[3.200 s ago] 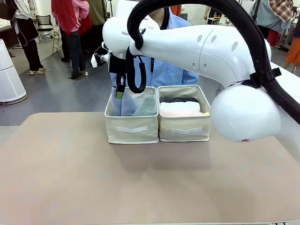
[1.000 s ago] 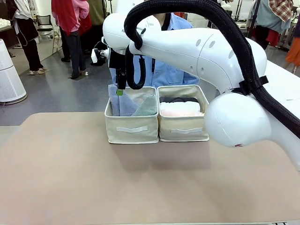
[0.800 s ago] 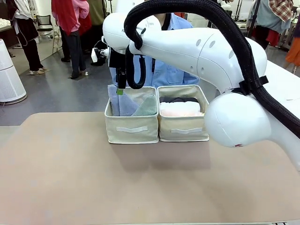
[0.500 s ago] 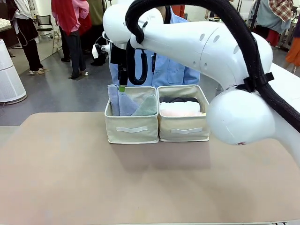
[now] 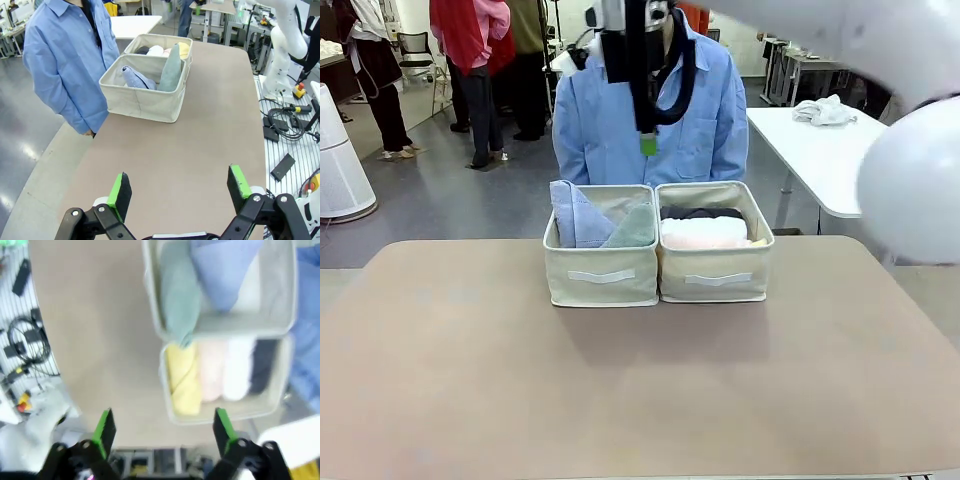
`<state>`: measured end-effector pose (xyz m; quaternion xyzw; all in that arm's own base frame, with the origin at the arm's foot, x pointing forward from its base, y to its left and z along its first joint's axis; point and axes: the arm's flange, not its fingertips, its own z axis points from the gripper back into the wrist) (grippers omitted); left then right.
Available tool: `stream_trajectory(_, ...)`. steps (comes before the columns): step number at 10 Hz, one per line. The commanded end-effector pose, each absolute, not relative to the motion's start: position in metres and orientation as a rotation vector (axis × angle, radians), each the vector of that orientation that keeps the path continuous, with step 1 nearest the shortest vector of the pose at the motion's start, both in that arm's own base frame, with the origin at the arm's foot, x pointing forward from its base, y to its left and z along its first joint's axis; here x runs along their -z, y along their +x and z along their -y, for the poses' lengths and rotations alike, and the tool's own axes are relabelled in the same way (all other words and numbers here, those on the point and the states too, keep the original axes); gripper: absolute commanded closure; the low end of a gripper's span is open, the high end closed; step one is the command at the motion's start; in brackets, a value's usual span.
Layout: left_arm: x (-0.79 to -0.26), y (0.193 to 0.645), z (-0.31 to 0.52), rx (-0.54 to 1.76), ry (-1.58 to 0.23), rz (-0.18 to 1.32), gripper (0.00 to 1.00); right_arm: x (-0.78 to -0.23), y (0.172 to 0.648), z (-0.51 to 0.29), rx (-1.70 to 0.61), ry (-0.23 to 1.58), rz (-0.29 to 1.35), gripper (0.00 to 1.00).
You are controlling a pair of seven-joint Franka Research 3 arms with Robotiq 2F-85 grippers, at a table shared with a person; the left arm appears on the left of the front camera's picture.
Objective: Sort the towels based on their folding style.
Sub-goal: Pick up another triangle-folded towel from the table and place it in the left Fabric basket.
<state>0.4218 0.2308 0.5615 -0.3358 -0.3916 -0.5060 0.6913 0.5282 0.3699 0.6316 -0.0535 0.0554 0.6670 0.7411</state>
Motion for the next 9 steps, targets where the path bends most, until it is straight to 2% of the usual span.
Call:
stream_trajectory(1, -0.564, 0.420, -0.230, 1.131, -0.757, 0.890, 0.00, -0.577, 0.441, -0.302, -1.372, -0.092, -0.242, 0.00)
stream_trajectory(2, -0.564, 0.420, -0.230, 1.131, -0.757, 0.890, 0.00, -0.574, 0.423, -0.282, -1.339, -0.080, -0.347, 0.00)
stream_trajectory(3, -0.564, 0.420, -0.230, 1.131, -0.757, 0.890, 0.00, -0.577, 0.413, -0.268, -1.301, -0.075, -0.354, 0.00)
stream_trajectory(6, -0.564, 0.420, -0.230, 1.131, -0.757, 0.890, 0.00, -0.590, 0.422, -0.222, -1.228, -0.137, -0.030, 0.00)
stream_trajectory(9, -0.564, 0.420, -0.230, 1.131, -0.757, 0.890, 0.00, -0.584, 0.442, -0.172, -1.260, -0.072, 0.084, 0.00)
